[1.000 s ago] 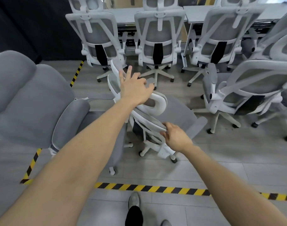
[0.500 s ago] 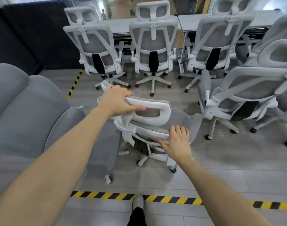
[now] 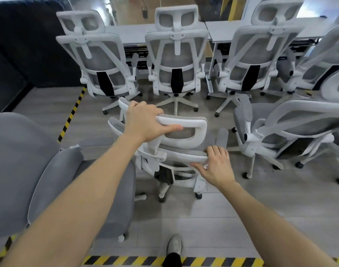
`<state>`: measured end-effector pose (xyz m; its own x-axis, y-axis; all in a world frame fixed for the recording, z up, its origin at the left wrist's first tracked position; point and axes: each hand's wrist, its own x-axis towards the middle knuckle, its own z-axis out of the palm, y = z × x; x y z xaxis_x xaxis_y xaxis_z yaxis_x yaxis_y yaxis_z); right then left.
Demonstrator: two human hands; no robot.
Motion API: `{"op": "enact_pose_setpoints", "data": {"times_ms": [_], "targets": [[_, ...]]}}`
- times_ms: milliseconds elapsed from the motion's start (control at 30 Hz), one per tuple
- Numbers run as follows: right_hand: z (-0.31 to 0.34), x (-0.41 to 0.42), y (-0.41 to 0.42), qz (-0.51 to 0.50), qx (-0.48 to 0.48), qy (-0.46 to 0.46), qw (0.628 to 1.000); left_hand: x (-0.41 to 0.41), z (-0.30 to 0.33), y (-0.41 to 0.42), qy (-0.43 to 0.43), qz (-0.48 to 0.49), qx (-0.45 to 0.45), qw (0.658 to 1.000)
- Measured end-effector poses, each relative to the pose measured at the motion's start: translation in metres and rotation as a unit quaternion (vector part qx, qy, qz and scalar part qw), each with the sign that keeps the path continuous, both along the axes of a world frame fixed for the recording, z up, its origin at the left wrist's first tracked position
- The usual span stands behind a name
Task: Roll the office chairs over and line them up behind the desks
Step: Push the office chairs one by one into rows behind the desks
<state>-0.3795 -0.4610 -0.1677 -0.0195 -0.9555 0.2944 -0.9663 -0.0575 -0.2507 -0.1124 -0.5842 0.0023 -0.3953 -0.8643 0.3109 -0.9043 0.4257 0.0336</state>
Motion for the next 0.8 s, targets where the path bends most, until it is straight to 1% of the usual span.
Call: {"op": "enact_pose_setpoints", "data": {"times_ms": [133, 267, 333, 400, 467, 533, 700, 800], "targets": [[0.010, 0.002, -0.063, -0.017, 0.038, 0.035, 0.999, 0.001, -0.002, -0.043, 0.020, 0.023, 0.007, 0.999], [0.027, 0.002, -0.116, -0.006, 0.095, 0.057, 0.994, -0.004, 0.000, -0.080, 0.039, 0.056, 0.023, 0.997], [0.031, -0.009, -0.137, -0.016, 0.122, 0.052, 0.991, -0.021, 0.004, -0.098, 0.032, 0.059, 0.023, 0.997], [0.033, -0.019, -0.152, -0.030, 0.135, 0.033, 0.990, -0.036, 0.008, -0.113, -0.002, 0.053, 0.037, 0.998], [0.035, -0.026, -0.164, -0.040, 0.130, 0.020, 0.991, -0.044, 0.010, -0.129, -0.052, 0.047, 0.048, 0.996], [0.037, -0.028, -0.173, -0.047, 0.118, 0.012, 0.992, -0.045, 0.006, -0.141, -0.067, 0.049, 0.034, 0.996], [0.034, -0.039, -0.197, -0.025, 0.098, 0.025, 0.995, -0.058, -0.004, -0.158, -0.007, 0.078, -0.036, 0.996], [0.031, -0.053, -0.217, -0.008, 0.083, 0.015, 0.996, -0.071, -0.004, -0.173, -0.004, 0.095, -0.048, 0.994]]}}
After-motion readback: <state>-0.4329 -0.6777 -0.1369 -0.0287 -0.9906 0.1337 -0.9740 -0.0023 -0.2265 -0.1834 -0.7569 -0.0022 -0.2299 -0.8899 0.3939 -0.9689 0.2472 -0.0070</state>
